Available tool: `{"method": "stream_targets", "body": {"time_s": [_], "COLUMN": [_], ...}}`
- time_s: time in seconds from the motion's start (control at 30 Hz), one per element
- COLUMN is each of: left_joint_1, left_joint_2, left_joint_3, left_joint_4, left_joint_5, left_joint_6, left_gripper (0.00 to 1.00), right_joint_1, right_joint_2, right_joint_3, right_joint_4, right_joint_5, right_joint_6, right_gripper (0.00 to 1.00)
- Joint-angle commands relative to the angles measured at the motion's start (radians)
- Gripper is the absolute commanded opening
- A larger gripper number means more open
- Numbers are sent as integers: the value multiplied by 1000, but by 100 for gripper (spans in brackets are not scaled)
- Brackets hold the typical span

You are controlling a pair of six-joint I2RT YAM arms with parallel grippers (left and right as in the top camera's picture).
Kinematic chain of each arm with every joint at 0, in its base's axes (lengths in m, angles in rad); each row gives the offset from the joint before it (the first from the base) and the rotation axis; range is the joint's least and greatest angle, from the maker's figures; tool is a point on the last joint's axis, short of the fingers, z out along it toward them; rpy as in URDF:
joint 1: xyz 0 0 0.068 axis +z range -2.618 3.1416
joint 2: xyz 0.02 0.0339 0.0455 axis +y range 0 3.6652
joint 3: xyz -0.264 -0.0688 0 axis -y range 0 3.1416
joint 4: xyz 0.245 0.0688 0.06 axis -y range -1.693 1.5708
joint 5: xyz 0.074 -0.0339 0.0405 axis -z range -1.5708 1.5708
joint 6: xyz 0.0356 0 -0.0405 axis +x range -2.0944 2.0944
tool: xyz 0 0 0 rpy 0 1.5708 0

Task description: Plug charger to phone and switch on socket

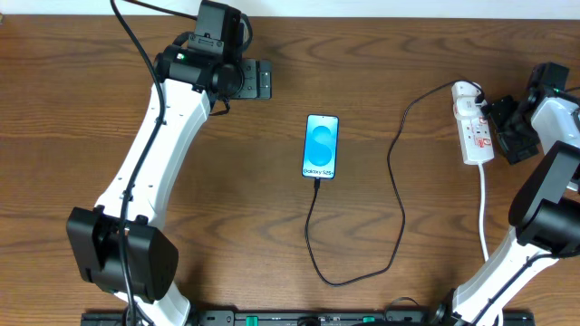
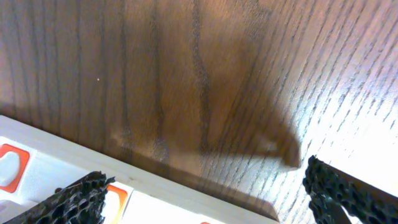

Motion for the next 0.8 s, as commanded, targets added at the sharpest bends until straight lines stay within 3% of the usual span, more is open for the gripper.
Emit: {"method": "stream_targets", "body": {"time_s": [0.0,0.77], "left_joint_1": [0,0], "left_joint_2": [6,6], "left_joint_3": [-2,-2], "left_joint_4": [0,0], "left_joint_5": [-13,-13], "left_joint_6": [2,2], "left_gripper": [97,97], "right_joint_1": [6,29], "right_joint_2": [10,10], "right_joint_3": [-8,-8], "right_joint_4": [-24,-60], "right_joint_5": [-69,-130], "right_joint_6": [-2,-5], "right_gripper": [99,99]}}
